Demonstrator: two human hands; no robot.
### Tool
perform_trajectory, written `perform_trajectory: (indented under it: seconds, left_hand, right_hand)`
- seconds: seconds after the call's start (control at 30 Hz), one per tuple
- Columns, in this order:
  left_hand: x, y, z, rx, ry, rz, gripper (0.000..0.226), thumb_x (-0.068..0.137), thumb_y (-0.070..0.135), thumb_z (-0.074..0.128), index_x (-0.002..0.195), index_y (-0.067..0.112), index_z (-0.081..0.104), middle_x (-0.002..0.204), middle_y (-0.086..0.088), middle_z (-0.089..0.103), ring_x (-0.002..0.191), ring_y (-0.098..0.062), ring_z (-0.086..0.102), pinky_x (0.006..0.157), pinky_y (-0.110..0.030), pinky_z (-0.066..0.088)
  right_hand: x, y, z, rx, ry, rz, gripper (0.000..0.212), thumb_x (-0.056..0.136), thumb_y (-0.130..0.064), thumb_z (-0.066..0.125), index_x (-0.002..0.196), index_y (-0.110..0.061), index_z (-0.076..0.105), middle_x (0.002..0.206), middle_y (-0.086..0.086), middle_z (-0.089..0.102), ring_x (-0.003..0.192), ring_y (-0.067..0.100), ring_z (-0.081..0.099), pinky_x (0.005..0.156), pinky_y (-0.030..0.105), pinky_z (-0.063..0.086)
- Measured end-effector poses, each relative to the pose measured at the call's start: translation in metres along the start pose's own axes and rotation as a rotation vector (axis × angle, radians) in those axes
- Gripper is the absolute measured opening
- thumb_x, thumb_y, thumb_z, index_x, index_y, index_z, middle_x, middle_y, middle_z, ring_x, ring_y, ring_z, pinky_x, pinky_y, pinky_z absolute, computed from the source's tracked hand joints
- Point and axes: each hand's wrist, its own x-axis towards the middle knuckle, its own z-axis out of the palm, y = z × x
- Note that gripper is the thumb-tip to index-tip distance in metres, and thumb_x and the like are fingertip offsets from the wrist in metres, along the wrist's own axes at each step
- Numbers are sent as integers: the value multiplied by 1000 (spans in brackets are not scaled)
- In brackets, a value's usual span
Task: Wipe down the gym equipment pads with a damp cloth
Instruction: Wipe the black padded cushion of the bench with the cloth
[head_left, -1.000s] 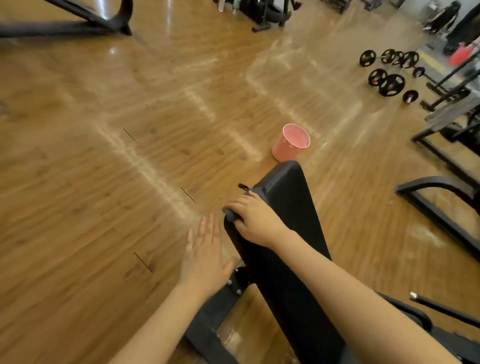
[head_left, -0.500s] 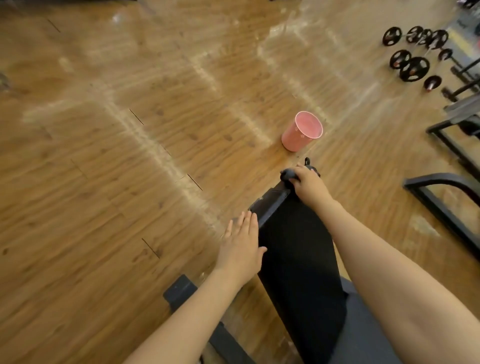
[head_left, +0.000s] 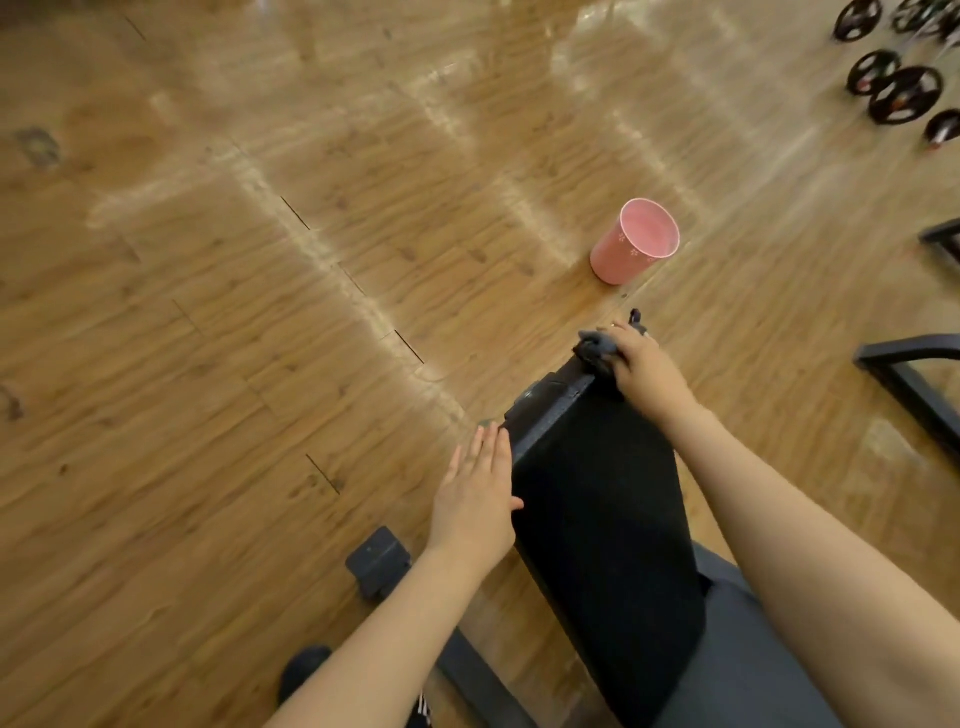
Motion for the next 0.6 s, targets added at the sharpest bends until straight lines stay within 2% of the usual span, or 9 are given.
perform_trajectory:
  seconds: [0.1, 0.23, 0.33, 0.4, 0.47, 0.53, 0.6]
  left_hand:
    - [-1, 1, -1, -7, -2, -9, 79, 100, 30, 45, 150, 11, -13, 158, -5, -17, 145, -16, -16, 113, -31, -10]
    - [-2, 3, -2, 13, 0, -19, 78, 100, 32, 44, 151, 10, -11, 159, -5, -15, 146, -17, -14, 116, -32, -7]
    - [-1, 3, -4, 53, -14, -17, 77, 100, 33, 43, 151, 9, -10, 159, -5, -14, 146, -17, -14, 117, -34, -4]
    - [-2, 4, -4, 62, -16, -16, 77, 100, 33, 44, 151, 10, -9, 160, -5, -13, 146, -17, -13, 116, -34, -5]
    - [-2, 4, -2, 48, -5, -30, 77, 100, 31, 44, 151, 10, -9, 160, -5, -12, 146, -17, -13, 116, -33, -5]
    - [-3, 5, 0, 34, 4, -46, 76, 100, 30, 45, 151, 11, -9, 160, -4, -11, 146, -16, -12, 117, -32, -4]
    - [-3, 6, 1, 55, 7, -51, 77, 100, 30, 44, 151, 10, -10, 160, -5, -12, 146, -16, -11, 117, -32, -2]
  right_hand:
    - [-20, -19, 16, 31, 35, 7, 39, 91, -2, 45, 125, -17, 57, 136, 4, 51, 139, 20, 26, 114, 38, 8]
    - [-71, -50, 42, 42, -49, -215, 40, 91, -8, 50, 129, -23, 53, 136, -7, 50, 138, 9, 25, 114, 36, 6]
    - [-70, -38, 30, -90, -112, -367, 49, 90, -10, 50, 137, -25, 44, 143, -9, 42, 136, 0, 20, 112, 28, 5]
    - [-53, -24, 19, -120, -90, -335, 51, 91, -9, 50, 138, -26, 41, 144, -6, 41, 137, 3, 22, 113, 28, 6]
    - [-40, -20, 11, -37, -51, -189, 50, 92, -9, 50, 139, -24, 40, 146, -1, 40, 140, 11, 22, 114, 33, 7]
    - [-42, -26, 15, -12, -51, -137, 51, 91, -21, 55, 140, -22, 38, 148, 0, 36, 142, 15, 17, 114, 39, 5]
    - [-56, -34, 28, -24, -44, -165, 61, 87, -34, 60, 142, -20, 36, 149, -2, 33, 143, 15, 14, 114, 41, 2]
